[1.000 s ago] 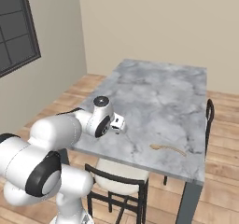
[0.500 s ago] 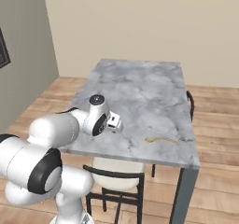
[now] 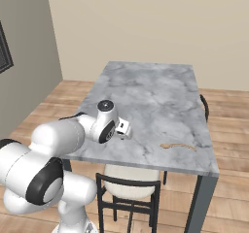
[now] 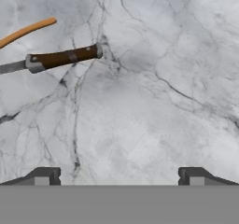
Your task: Pick up the metallic utensils from the counter and place them in the open drawer. Make sure not to pick up any wooden utensils.
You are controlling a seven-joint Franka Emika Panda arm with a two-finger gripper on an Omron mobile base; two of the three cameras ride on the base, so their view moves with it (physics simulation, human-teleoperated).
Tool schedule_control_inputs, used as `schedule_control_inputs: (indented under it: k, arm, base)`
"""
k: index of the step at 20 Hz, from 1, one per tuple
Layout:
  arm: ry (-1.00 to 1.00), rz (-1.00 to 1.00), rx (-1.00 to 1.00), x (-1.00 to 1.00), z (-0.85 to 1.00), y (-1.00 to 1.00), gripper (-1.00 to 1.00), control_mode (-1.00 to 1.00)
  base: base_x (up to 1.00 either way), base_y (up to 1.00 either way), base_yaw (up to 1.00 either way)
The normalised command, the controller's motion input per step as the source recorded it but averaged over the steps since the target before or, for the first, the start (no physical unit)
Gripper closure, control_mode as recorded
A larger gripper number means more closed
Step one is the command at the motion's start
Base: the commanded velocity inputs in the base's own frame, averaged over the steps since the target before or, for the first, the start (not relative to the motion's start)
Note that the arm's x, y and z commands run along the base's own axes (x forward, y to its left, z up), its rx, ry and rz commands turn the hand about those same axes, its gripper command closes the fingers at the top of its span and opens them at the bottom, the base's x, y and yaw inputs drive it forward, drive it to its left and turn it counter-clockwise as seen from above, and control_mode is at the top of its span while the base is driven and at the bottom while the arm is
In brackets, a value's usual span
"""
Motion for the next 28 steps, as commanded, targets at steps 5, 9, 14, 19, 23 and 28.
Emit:
schedule_control_inputs:
  k: [5,9,14,19,23,28]
  arm:
    - [0.03,0.04,-0.03,0.3,0.04,0.29,-1.0,-1.0]
    - [0.2,0.3,-0.24,0.95,0.36,0.66,-1.0,-1.0]
    - [0.21,0.28,-0.23,0.97,0.15,0.32,-1.0,-1.0]
    - [0.24,0.29,-0.09,1.0,0.0,0.01,-1.0,-1.0]
    - [0.08,0.13,0.0,0.49,0.0,-0.13,-1.0,-1.0]
    - [0.01,0.0,0.05,-0.01,-0.15,-0.03,-1.0,-1.0]
  base:
    - [0.0,0.0,0.0]
    - [0.0,0.0,0.0]
    - [0.0,0.0,0.0]
    - [0.0,0.0,0.0]
    - [0.0,0.0,0.0]
    - [0.0,0.0,0.0]
